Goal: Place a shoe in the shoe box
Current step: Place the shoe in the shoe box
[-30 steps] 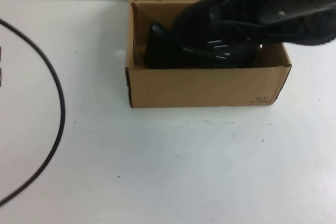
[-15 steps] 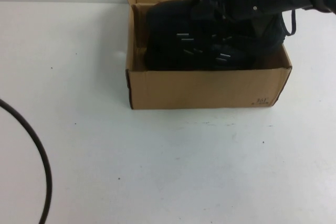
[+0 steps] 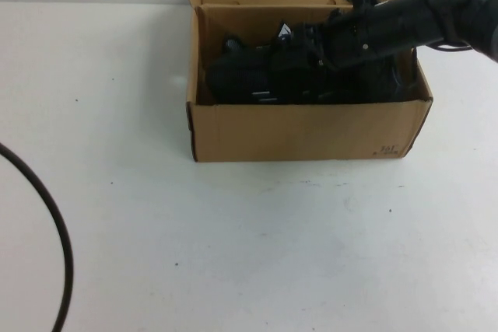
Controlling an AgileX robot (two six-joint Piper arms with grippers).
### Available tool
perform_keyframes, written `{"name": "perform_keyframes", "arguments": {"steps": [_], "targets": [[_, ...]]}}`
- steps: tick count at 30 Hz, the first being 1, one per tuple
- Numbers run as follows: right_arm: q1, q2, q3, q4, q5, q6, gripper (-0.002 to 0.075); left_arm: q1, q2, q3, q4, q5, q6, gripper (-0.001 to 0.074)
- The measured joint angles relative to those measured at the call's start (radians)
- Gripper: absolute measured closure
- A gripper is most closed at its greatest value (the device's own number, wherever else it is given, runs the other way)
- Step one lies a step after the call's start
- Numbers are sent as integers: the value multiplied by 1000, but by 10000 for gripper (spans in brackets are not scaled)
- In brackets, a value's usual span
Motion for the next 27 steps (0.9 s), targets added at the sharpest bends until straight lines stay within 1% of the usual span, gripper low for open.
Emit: {"name": "perform_keyframes", "arguments": {"steps": [5, 7, 8, 11, 12, 14, 16, 22, 24, 27], "targets": [[0, 34, -2, 9, 25, 0, 658, 0, 0, 0, 0, -2, -4, 736], [0, 46, -2, 9, 35, 0, 629, 0, 0, 0, 0, -2, -4, 736], [0, 46, -2, 9, 36, 0, 587, 0, 0, 0, 0, -2, -4, 736], [0, 46, -11, 11, 43, 0, 387, 0, 0, 0, 0, 3, -4, 736], [-2, 46, -22, 7, 48, 0, 333, 0, 0, 0, 0, 7, -4, 736], [-4, 46, -44, -27, 58, 20, 283, 0, 0, 0, 0, 16, -6, 736], [-4, 46, -76, -96, 68, 58, 277, 0, 0, 0, 0, 30, -6, 736], [-4, 9, -186, -393, 136, 202, 305, 0, 0, 0, 0, 41, -6, 736], [-6, -8, -225, -441, 180, 235, 309, 0, 0, 0, 0, 43, -6, 736], [-10, -26, -267, -444, 236, 248, 312, 0, 0, 0, 0, 43, -6, 736]]}}
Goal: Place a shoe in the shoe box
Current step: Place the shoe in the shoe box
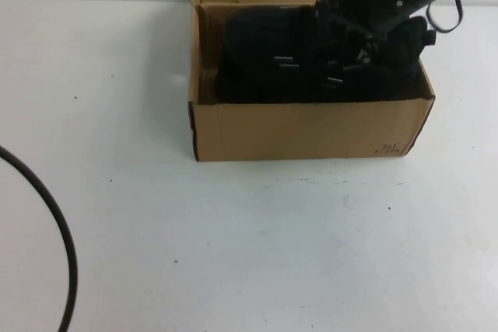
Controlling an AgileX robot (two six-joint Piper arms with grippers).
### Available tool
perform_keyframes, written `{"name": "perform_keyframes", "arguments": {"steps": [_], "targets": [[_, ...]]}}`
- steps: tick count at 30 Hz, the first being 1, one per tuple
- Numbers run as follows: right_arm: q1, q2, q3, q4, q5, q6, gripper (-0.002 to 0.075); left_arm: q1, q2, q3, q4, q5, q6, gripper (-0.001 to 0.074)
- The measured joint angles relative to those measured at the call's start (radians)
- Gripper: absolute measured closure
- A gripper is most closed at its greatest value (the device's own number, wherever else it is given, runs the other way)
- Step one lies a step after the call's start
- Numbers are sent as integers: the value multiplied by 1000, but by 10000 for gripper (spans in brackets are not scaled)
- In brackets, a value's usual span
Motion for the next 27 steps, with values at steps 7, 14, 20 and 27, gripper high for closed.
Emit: {"name": "perform_keyframes", "arguments": {"steps": [7, 14, 20, 27], "targets": [[0, -4, -13, 47, 49, 10, 319, 0, 0, 0, 0, 0, 0, 736], [0, 8, -13, 74, 53, 10, 324, 0, 0, 0, 0, 2, 0, 736], [0, 48, -13, 139, 47, 10, 325, 0, 0, 0, 0, 2, 0, 736], [11, 101, -13, 188, 35, 10, 325, 0, 0, 0, 0, 2, 0, 736]]}}
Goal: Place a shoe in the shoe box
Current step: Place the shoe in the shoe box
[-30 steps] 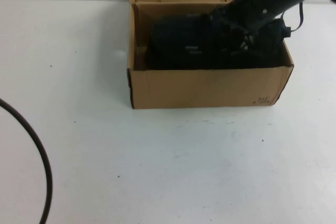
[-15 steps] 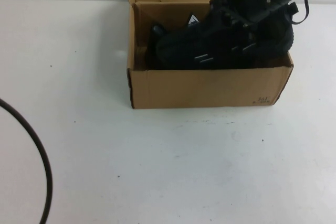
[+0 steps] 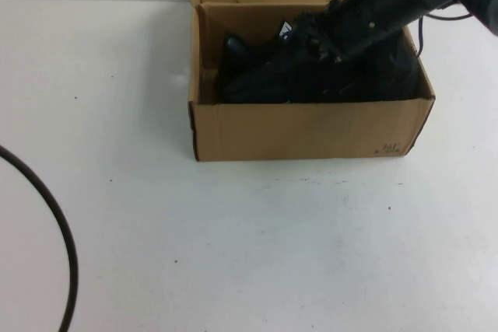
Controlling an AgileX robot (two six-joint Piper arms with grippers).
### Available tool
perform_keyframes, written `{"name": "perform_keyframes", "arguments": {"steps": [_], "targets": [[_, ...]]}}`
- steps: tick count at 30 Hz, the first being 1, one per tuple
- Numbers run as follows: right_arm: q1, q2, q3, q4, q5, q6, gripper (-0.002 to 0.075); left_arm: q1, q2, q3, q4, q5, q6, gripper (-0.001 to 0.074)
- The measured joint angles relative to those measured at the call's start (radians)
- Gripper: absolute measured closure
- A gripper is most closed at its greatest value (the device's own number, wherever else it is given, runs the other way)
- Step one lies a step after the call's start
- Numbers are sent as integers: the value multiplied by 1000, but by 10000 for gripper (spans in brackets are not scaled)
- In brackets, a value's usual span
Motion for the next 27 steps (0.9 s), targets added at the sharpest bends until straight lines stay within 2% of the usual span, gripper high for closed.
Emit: {"name": "perform_keyframes", "arguments": {"steps": [9, 21, 27], "targets": [[42, 21, 2, 73, -65, 0, 325, 0, 0, 0, 0, -11, 0, 736], [46, 90, 2, -88, -63, 68, 328, 0, 0, 0, 11, -13, 0, 736], [47, 90, 2, -238, -52, 139, 328, 0, 0, 0, 28, -13, 0, 736]]}}
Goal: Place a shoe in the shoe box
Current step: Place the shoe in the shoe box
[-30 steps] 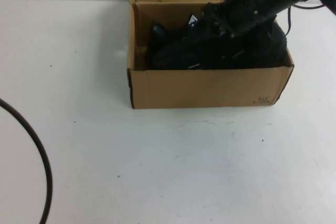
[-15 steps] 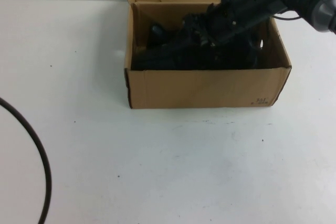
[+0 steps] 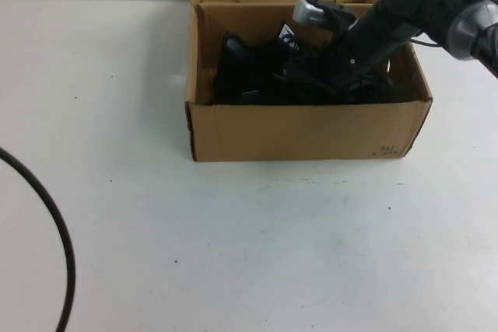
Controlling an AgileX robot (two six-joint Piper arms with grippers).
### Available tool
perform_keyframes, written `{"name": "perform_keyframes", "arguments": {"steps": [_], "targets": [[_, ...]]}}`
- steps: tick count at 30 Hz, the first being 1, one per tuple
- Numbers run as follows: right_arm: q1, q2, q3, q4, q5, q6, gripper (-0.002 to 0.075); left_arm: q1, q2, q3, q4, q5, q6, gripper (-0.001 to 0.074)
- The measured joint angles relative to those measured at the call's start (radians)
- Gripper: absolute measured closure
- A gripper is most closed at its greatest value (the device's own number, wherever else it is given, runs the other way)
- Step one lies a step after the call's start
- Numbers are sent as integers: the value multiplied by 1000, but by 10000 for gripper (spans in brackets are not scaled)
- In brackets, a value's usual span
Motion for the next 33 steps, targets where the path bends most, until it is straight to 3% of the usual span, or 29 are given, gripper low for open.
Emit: {"name": "perform_keyframes", "arguments": {"steps": [6, 24, 26, 31, 33], "targets": [[4, -2, -2, -119, 31, 54, 328, 0, 0, 0, 15, 5, 0, 736], [3, -136, -68, -211, 77, 65, 343, 0, 0, 0, 19, 9, 6, 736], [3, -155, -70, -216, 81, 63, 392, 0, 0, 0, 44, 14, 11, 736], [3, -228, -70, -241, 85, 36, 641, 0, 0, 0, 174, 47, 30, 736], [3, -270, -70, -254, 87, 12, 695, 0, 0, 0, 250, 45, 35, 736]]}}
